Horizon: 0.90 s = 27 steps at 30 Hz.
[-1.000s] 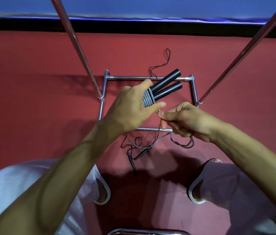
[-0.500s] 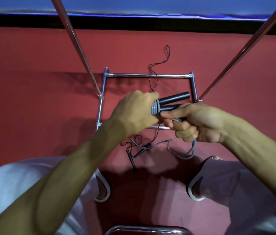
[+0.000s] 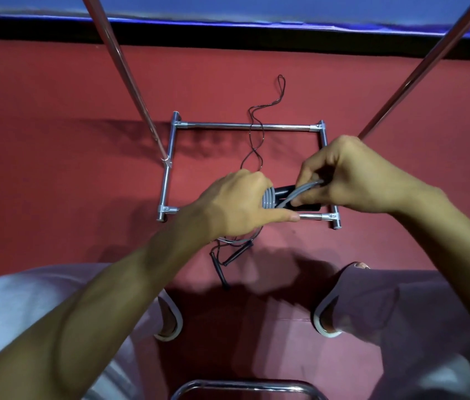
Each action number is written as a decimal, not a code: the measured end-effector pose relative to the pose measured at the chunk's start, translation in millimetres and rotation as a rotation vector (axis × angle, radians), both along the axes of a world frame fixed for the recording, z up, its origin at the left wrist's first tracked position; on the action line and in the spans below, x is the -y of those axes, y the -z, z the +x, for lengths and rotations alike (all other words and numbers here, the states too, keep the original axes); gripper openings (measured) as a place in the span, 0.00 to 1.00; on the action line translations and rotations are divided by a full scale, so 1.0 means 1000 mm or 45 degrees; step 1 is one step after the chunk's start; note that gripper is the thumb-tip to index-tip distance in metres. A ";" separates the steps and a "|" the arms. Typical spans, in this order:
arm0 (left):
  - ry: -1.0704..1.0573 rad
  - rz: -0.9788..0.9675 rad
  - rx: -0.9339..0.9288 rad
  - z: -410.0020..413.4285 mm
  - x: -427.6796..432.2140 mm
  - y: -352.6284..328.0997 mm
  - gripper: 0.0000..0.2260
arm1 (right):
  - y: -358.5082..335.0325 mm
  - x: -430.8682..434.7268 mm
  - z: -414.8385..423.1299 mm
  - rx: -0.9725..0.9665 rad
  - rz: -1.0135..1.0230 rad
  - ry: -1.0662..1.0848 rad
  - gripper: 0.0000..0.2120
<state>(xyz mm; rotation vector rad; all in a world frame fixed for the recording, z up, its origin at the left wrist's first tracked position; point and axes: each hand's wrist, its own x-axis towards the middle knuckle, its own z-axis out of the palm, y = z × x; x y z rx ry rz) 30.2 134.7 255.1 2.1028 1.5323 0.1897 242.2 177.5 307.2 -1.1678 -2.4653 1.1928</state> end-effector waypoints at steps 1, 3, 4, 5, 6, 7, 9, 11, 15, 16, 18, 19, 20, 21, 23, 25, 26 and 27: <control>0.000 -0.048 0.027 0.000 0.001 -0.001 0.32 | 0.001 -0.001 0.001 -0.029 0.032 -0.026 0.04; 0.010 -0.124 0.089 0.001 0.001 -0.004 0.33 | 0.002 -0.004 0.005 -0.070 0.049 -0.071 0.04; 0.020 -0.144 0.110 0.002 0.001 -0.005 0.33 | 0.001 -0.005 0.006 -0.091 0.035 -0.082 0.05; 0.031 -0.151 0.118 0.004 0.002 -0.007 0.33 | 0.001 -0.007 0.008 -0.119 0.020 -0.078 0.05; 0.041 -0.151 0.116 0.005 0.002 -0.008 0.33 | 0.001 -0.008 0.008 -0.147 0.003 -0.066 0.05; 0.048 -0.149 0.111 0.006 0.003 -0.010 0.33 | 0.004 -0.009 0.008 -0.176 -0.023 -0.047 0.06; 0.065 -0.138 0.092 0.007 0.006 -0.015 0.31 | 0.010 -0.012 0.008 -0.242 -0.114 -0.021 0.08; 0.090 -0.112 0.065 0.008 0.010 -0.019 0.29 | 0.016 -0.014 0.007 -0.270 -0.213 -0.041 0.09; 0.128 0.049 0.056 0.002 0.015 -0.025 0.26 | 0.024 -0.022 0.004 -0.342 -0.442 -0.073 0.11; 0.130 0.084 0.063 -0.001 0.015 -0.026 0.26 | 0.025 -0.024 0.003 -0.360 -0.505 -0.068 0.11; 0.136 0.131 0.094 -0.004 0.017 -0.025 0.26 | 0.028 -0.027 0.003 -0.342 -0.589 -0.087 0.11; 0.140 0.145 0.131 -0.005 0.017 -0.025 0.26 | 0.030 -0.029 0.002 -0.324 -0.617 -0.108 0.14; 0.139 0.147 0.196 -0.005 0.018 -0.025 0.25 | 0.032 -0.030 0.002 -0.314 -0.640 -0.126 0.18; 0.126 0.145 0.282 -0.005 0.018 -0.026 0.25 | 0.036 -0.030 0.001 -0.318 -0.658 -0.126 0.23; 0.077 0.145 0.426 -0.006 0.017 -0.026 0.24 | 0.044 -0.027 -0.002 -0.391 -0.734 -0.045 0.28; 0.025 0.173 0.460 -0.008 0.016 -0.027 0.24 | 0.050 -0.021 -0.012 -0.532 -0.863 0.072 0.27; -0.016 0.198 0.441 -0.009 0.015 -0.027 0.22 | 0.053 -0.017 -0.019 -0.585 -0.909 0.136 0.27; -0.065 0.230 0.407 -0.010 0.013 -0.027 0.21 | 0.056 -0.012 -0.025 -0.607 -0.923 0.203 0.27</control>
